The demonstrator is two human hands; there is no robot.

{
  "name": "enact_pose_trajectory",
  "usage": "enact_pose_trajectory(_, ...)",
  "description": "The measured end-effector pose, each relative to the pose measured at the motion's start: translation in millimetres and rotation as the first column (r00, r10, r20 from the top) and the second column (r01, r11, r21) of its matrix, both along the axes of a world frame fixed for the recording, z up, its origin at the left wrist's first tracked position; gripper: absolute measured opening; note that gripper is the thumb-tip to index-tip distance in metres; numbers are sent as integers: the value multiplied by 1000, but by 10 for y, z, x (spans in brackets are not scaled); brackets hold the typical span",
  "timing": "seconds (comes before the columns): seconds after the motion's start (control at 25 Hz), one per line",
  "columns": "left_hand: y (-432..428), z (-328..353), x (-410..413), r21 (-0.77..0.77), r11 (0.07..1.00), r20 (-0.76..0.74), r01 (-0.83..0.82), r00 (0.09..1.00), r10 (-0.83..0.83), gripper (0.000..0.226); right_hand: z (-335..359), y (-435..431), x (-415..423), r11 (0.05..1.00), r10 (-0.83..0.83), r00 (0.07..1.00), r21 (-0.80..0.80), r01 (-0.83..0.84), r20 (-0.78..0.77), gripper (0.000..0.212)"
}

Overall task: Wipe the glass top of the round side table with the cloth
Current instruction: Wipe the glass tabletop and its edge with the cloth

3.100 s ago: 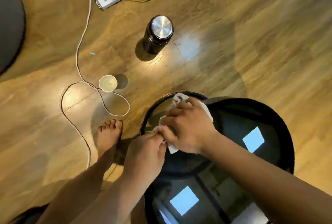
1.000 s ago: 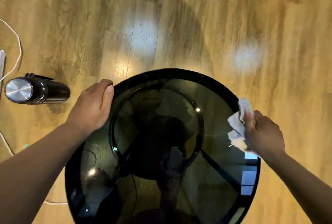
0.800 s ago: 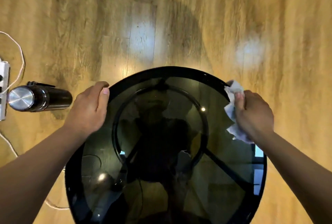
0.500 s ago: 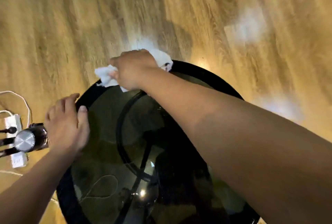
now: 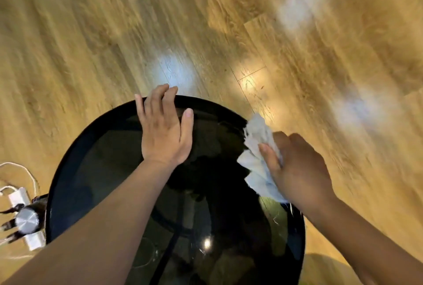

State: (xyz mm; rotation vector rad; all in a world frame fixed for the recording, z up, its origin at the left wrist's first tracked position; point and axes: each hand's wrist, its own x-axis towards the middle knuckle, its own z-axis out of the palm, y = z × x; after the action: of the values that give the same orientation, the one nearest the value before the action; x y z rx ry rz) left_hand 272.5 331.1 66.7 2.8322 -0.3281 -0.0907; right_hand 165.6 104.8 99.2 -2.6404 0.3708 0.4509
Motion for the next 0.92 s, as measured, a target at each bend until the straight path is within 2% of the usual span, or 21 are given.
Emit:
enact_pose_trajectory(0.08, 17, -4, 18, -20, 1000, 18, 21, 1000, -21, 44, 38, -54, -247, 992, -68, 997, 101, 70, -26, 48)
enact_pose_trajectory(0.2, 7, -10, 49, -46, 999, 17, 21, 1000, -20, 43, 8, 77, 227, 979, -55, 998, 196, 55, -7, 32)
enact_pose_trajectory(0.28, 0, -29, 57, -79, 996, 16, 31, 999, -29, 44, -61, 288, 859, 969, 142, 989, 200, -146, 32, 32)
enact_pose_trajectory(0.4, 40, -40, 50, -140, 988, -17, -60, 998, 58, 49, -125, 885, 1744, 839, 502, 864, 262, -477, -34, 22)
enact_pose_trajectory(0.44, 44, -38, 56, -160, 980, -38, -115, 993, 110, 54, -122, 1055, 1952, 796, 553, 832, 327, -510, -47, 21)
enact_pose_trajectory(0.52, 35, -28, 69, -169, 974, -41, -148, 989, 143, 61, -156, 1144, 2119, 754, 557, 827, 462, -467, -73, 15)
enact_pose_trajectory(0.56, 32, -27, 74, -157, 980, -37, -121, 992, 117, 62, -190, 1045, 2058, 748, 523, 849, 519, -413, -77, 15)
enact_pose_trajectory(0.64, 18, -23, 87, -148, 987, -42, -67, 997, 62, 61, -257, 637, 1685, 784, 368, 923, 570, -244, -111, 31)
enact_pose_trajectory(0.68, 17, -18, 95, -140, 989, -39, -55, 998, 50, 61, -273, 405, 1384, 801, 247, 963, 583, -139, -111, 39)
enact_pose_trajectory(0.76, 9, -26, 101, -102, 994, -16, -36, 999, 35, 60, -214, 42, 578, 800, -35, 996, 595, 79, -85, 38)
enact_pose_trajectory(0.84, 22, -34, 93, -73, 997, -8, -32, 999, 31, 60, -66, -84, -339, 759, -305, 934, 545, 356, -184, 45)
enact_pose_trajectory(0.88, 30, -42, 88, -72, 997, -7, -38, 999, 37, 60, 2, -75, -755, 743, -391, 885, 482, 466, -253, 49)
enact_pose_trajectory(0.92, 31, -50, 86, -75, 997, 0, -37, 999, 37, 59, 74, -52, -1073, 753, -413, 868, 433, 495, -275, 51)
